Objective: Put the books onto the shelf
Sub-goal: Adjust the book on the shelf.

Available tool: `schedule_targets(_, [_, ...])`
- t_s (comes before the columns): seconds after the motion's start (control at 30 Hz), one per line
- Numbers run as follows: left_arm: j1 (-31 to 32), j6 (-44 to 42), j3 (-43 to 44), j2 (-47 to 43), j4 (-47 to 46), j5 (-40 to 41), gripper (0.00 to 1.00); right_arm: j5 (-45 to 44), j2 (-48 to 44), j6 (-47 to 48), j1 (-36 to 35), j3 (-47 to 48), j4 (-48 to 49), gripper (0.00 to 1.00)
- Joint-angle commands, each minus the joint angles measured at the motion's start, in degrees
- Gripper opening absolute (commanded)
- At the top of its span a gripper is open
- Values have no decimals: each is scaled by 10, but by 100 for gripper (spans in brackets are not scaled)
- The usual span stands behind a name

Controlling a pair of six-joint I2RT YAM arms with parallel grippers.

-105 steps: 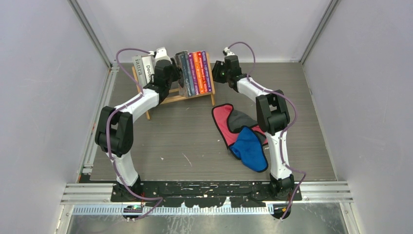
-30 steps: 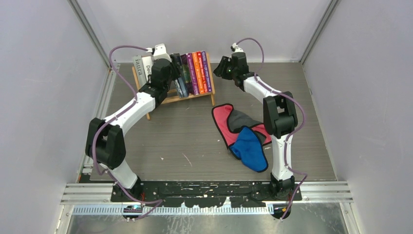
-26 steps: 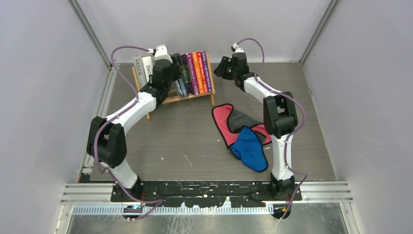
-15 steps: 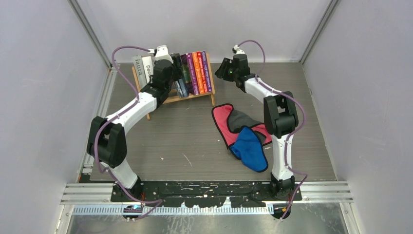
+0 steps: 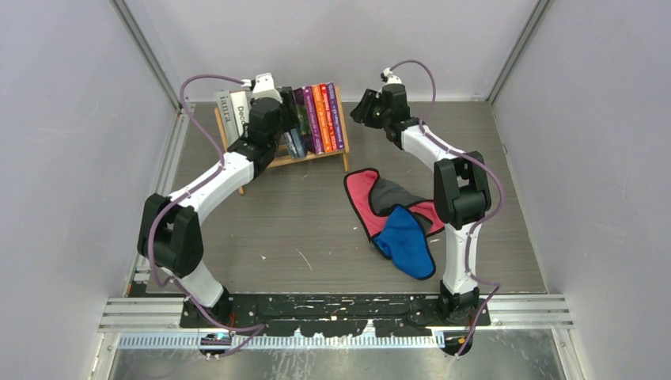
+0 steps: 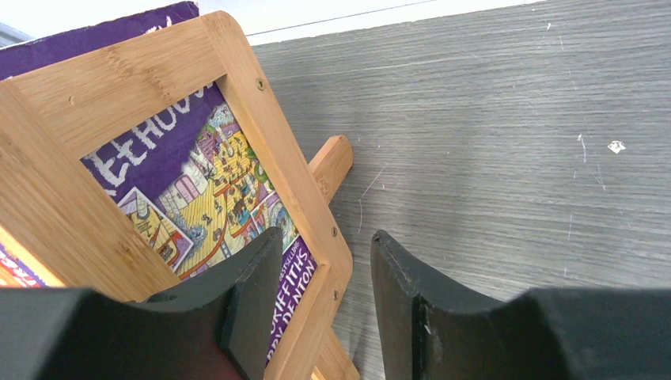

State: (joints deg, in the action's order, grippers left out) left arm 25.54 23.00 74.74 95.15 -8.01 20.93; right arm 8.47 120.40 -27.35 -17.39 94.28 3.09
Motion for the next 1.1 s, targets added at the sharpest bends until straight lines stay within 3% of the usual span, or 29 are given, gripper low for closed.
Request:
schedule_targets(0.0, [7,-16,12,-55,-6,23,55,-13,-56,2,2,-11,28,51])
schedule_targets(0.53, [7,4,20,-52,65,41,70,-16,-96,11,2,-39,25,53])
schedule_targets(0.63, [7,5,23,-62,72,35,82,-25,-108,16,2,-54,25,53])
schedule_targets(1.07, [27,2,-49,-172,104,54,83,-132,-215,39,2,-163,8,57])
